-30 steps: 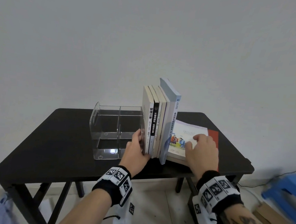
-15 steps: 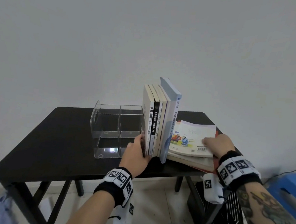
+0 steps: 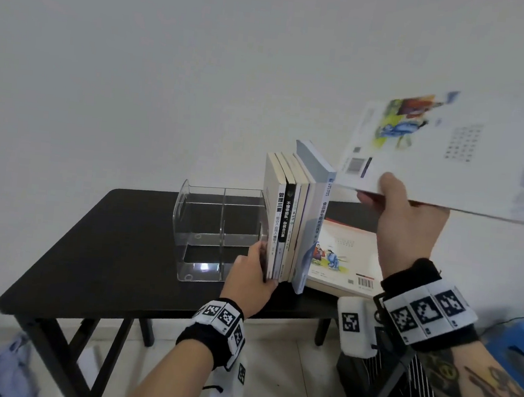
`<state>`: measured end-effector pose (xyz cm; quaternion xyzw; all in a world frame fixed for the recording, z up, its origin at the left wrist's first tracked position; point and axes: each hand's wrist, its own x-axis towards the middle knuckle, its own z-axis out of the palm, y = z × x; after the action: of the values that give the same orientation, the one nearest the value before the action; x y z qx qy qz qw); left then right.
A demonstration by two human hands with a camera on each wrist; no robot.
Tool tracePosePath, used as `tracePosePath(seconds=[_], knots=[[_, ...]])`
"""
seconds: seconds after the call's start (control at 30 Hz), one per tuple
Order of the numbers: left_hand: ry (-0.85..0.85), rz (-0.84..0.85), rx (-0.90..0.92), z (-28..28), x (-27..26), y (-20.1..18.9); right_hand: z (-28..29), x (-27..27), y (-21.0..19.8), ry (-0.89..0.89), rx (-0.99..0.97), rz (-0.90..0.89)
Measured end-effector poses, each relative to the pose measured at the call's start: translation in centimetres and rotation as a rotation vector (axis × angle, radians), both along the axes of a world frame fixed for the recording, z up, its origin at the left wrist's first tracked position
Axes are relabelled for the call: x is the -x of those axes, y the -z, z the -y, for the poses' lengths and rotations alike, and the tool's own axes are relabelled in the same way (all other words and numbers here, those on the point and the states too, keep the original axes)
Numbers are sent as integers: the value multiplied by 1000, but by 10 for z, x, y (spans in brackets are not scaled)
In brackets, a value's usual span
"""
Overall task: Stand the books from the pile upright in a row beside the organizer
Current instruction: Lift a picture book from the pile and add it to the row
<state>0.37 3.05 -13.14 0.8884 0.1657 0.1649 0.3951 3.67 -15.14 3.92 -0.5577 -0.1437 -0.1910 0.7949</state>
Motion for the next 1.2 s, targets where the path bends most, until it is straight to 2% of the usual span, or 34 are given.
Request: tracePosePath(seconds=[0.07, 0.13, 0.27, 0.37, 0.53, 0.67, 0.77, 0.83, 0.93, 1.07, 1.13, 1.2], knots=[[7, 12, -9, -1, -1, 1, -7, 15, -8, 9, 0, 33], [13, 14, -5, -2, -3, 3, -15, 26, -8, 2, 79, 93], [9, 21, 20, -3, -4, 6, -34, 34, 12, 8, 447, 256], [6, 41, 27, -3, -4, 6, -49, 33, 37, -33, 643, 313], [-18, 41, 27, -3, -6, 8, -56, 27, 61, -62, 923, 200], [-24, 37, 43, -5, -10, 10, -53, 26, 58, -20, 1033, 282], [-23, 39, 35, -7, -12, 13, -60, 25, 56, 101, 1190, 318], [-13, 27, -3, -9, -14, 14, -66, 28, 56, 129, 1186, 304], [13, -20, -119, -11, -19, 15, -71, 34, 56, 52, 1221, 224], [24, -73, -165, -12, -19, 16, -77, 31, 64, -27, 1324, 153], [27, -59, -163, -10, -17, 15, -81, 25, 71, -29, 1369, 102], [25, 7, -59, -6, -11, 9, -84, 19, 77, -33, 1393, 67]])
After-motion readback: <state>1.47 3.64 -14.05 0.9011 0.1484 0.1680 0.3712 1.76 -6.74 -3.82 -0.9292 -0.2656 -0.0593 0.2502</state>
